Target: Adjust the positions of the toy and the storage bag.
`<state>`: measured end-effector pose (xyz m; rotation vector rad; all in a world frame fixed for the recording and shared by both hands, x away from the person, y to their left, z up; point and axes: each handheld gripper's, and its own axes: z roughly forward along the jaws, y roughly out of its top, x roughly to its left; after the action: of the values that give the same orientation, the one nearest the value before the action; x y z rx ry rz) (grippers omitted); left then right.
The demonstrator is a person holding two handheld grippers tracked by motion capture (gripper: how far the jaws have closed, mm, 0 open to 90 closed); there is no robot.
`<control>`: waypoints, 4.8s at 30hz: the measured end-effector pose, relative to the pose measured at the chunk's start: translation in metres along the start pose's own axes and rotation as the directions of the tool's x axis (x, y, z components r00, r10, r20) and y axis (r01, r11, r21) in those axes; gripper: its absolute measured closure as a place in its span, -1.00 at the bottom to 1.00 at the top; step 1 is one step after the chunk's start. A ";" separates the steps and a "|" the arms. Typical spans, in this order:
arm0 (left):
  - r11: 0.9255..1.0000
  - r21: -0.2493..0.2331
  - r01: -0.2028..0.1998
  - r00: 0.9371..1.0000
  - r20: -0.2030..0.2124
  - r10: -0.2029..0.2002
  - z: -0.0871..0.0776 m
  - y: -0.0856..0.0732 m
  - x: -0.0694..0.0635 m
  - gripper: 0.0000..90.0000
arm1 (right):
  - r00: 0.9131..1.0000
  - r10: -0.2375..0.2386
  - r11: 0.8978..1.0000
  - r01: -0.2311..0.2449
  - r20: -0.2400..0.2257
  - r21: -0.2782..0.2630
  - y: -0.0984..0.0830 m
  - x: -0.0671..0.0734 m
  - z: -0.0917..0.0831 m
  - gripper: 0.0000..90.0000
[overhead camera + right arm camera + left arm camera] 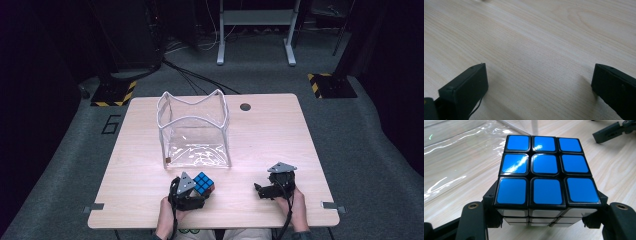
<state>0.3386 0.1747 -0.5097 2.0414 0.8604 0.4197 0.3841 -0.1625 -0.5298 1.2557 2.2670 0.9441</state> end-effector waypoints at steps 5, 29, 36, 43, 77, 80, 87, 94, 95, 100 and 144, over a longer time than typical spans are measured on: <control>1.000 0.009 -0.004 1.000 0.026 0.004 0.008 0.000 -0.007 -0.25 | 1.000 -0.002 1.000 0.002 0.000 0.000 0.000 0.000 0.000 -0.99; 0.998 0.040 -0.040 0.998 0.054 0.038 0.026 -0.001 -0.022 -0.25 | 1.000 -0.002 1.000 0.002 0.002 -0.005 0.000 0.000 0.000 -0.99; 0.999 0.029 -0.037 0.998 0.054 0.036 0.026 -0.002 -0.021 -0.26 | 1.000 -0.002 1.000 0.002 0.002 -0.005 0.000 0.000 0.000 -0.99; 1.000 0.025 -0.004 0.998 0.069 0.002 0.021 -0.001 -0.017 -0.52 | 1.000 -0.002 1.000 0.002 0.002 -0.005 0.000 0.000 0.000 -0.99; 0.998 -0.022 0.056 0.994 0.097 -0.054 -0.028 -0.007 0.004 -0.76 | 1.000 -0.004 1.000 0.004 0.003 -0.003 0.000 0.000 0.000 -0.99; 0.997 -0.030 0.072 0.994 0.081 -0.070 -0.034 -0.009 0.011 -0.76 | 1.000 0.001 1.000 -0.001 0.004 -0.004 0.000 0.000 0.000 -0.99; 0.990 -0.036 0.134 0.990 0.054 -0.132 -0.040 -0.015 0.027 -0.77 | 1.000 0.001 1.000 -0.001 0.004 -0.003 0.000 0.000 0.000 -0.99; 0.988 -0.024 0.149 0.989 0.025 -0.149 -0.042 -0.018 0.039 -0.79 | 1.000 0.001 1.000 -0.001 0.004 -0.003 0.000 0.000 0.000 -0.99; 0.988 -0.022 0.154 0.988 0.021 -0.154 -0.041 -0.019 0.041 -0.79 | 1.000 0.001 1.000 -0.001 0.007 -0.009 0.000 0.000 0.001 -0.99; 0.985 -0.008 0.172 0.985 0.009 -0.172 -0.043 -0.021 0.052 -0.79 | 1.000 0.001 1.000 -0.001 0.005 -0.003 0.000 0.000 0.000 -0.99; 0.972 0.033 0.231 0.964 -0.142 -0.224 -0.085 0.006 0.131 -0.80 | 0.990 -0.040 0.999 0.037 -0.132 -0.028 0.070 0.003 -0.016 -0.88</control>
<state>0.3850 0.3143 -0.4584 1.9467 1.1858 0.4175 0.4146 -0.1399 -0.4692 1.1661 2.3628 1.0674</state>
